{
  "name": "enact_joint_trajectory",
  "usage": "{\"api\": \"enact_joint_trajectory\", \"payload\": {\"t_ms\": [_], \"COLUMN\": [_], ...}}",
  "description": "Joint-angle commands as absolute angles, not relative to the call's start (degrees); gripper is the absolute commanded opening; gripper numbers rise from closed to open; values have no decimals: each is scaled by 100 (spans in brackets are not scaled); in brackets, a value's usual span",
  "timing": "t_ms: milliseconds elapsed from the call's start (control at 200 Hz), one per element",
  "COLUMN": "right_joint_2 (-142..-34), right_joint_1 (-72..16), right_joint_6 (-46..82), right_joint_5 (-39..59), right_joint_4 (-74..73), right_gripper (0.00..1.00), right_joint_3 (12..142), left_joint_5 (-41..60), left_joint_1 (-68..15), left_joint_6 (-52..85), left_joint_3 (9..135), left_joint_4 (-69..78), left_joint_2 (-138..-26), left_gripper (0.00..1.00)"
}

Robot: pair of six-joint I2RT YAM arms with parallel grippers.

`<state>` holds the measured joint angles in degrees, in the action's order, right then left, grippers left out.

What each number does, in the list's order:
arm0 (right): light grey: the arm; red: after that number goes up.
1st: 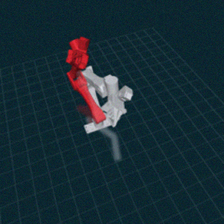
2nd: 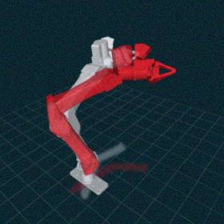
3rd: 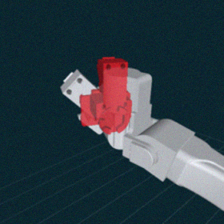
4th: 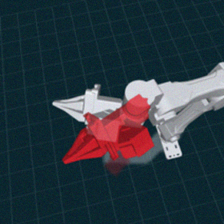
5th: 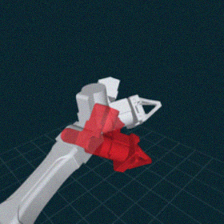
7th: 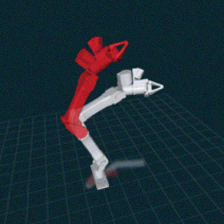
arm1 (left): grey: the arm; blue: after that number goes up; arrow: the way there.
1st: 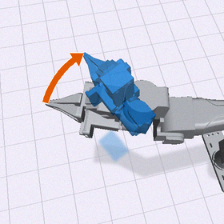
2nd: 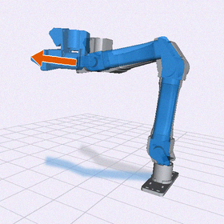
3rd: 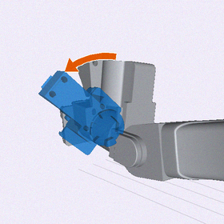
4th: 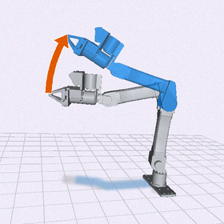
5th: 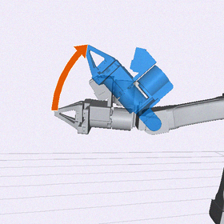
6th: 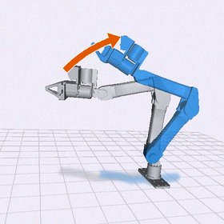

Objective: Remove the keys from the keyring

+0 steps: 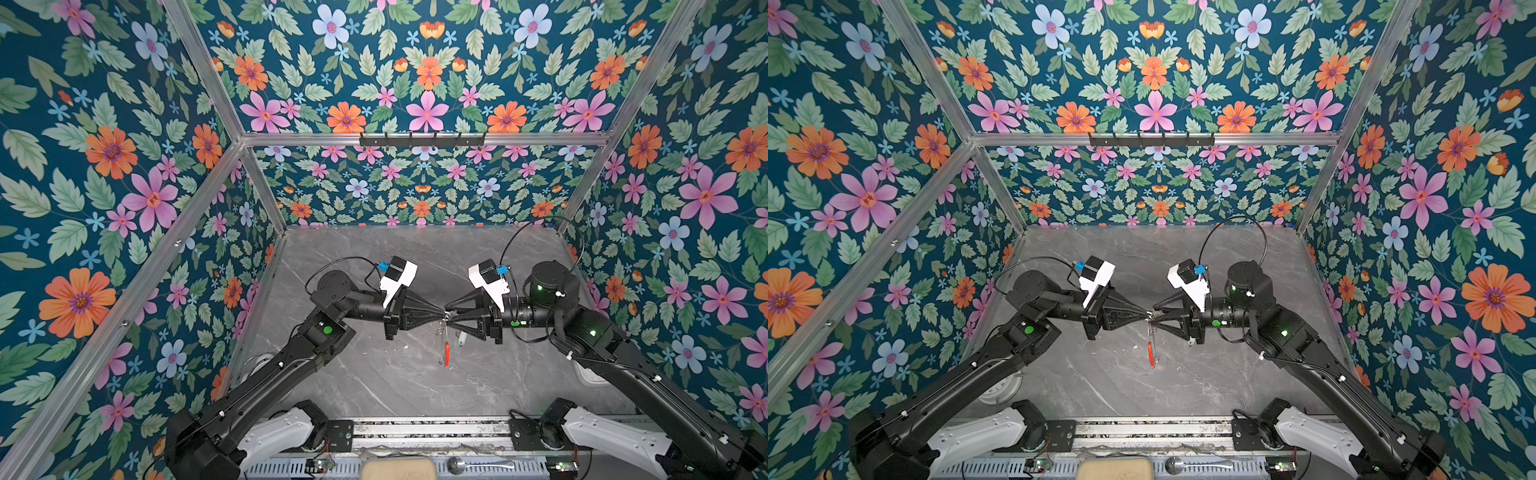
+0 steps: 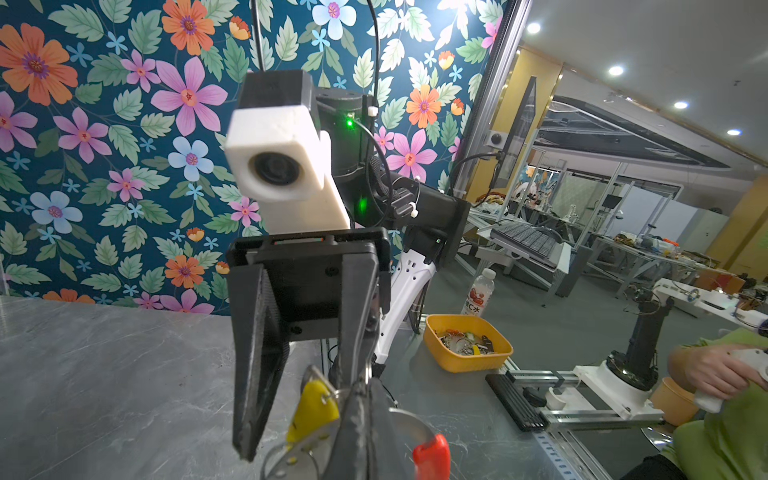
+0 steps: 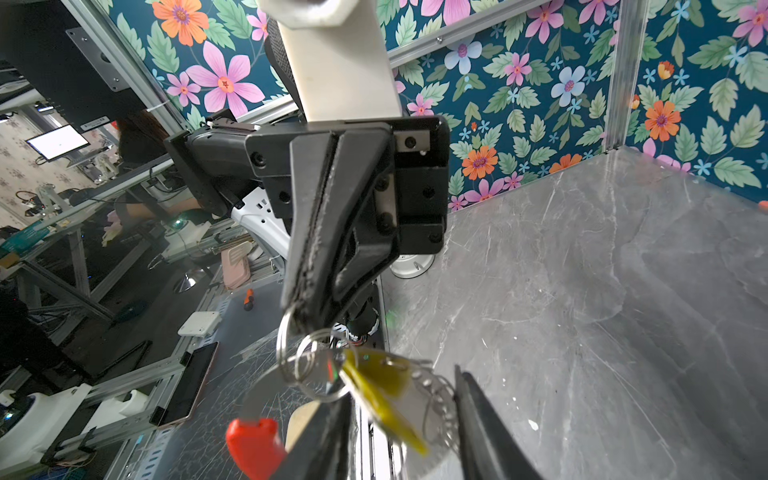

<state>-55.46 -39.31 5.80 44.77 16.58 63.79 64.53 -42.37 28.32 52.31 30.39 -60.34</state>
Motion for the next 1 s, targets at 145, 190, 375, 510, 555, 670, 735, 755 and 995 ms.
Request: {"api": "enact_joint_trajectory", "payload": {"t_ms": [145, 190, 375, 510, 555, 670, 735, 755, 995], "right_joint_2": [-5502, -5493, -5501, -5602, -5637, -5720, -5747, -5749, -5923], "right_joint_1": [-3937, -3934, -3937, -3935, -3937, -3959, -3977, -3993, -4295], "right_joint_6": [589, 593, 603, 615, 633, 679, 677, 683, 581], "right_joint_5": [4505, 4492, 4498, 4626, 4660, 4744, 4703, 4693, 4419], "right_joint_4": [1530, 1572, 1624, 1639, 1628, 1616, 1626, 1630, 1721], "right_gripper": [17, 16, 7, 0, 0, 0, 0, 0, 0], "right_joint_3": [6453, 6452, 6455, 6460, 6462, 6469, 6469, 6461, 6460], "left_joint_5": [6056, 5994, 5611, 5371, 5292, 5073, 5012, 4980, 4709], "left_joint_1": [-4219, -4225, -4219, -4223, -4220, -4227, -4223, -4224, -4226], "left_joint_6": [2536, 2510, 2487, 2681, 2751, 2924, 3039, 3076, 3472], "left_joint_3": [5262, 5251, 5214, 5053, 4986, 4790, 4679, 4641, 4305], "left_joint_4": [2778, 2769, 2814, 3354, 3556, 4072, 4412, 4503, 5470], "left_joint_2": [-5893, -5870, -5816, -5801, -5801, -5804, -5832, -5828, -5915], "left_gripper": [0, 0, 0, 0, 0, 0, 0, 0, 0]}}
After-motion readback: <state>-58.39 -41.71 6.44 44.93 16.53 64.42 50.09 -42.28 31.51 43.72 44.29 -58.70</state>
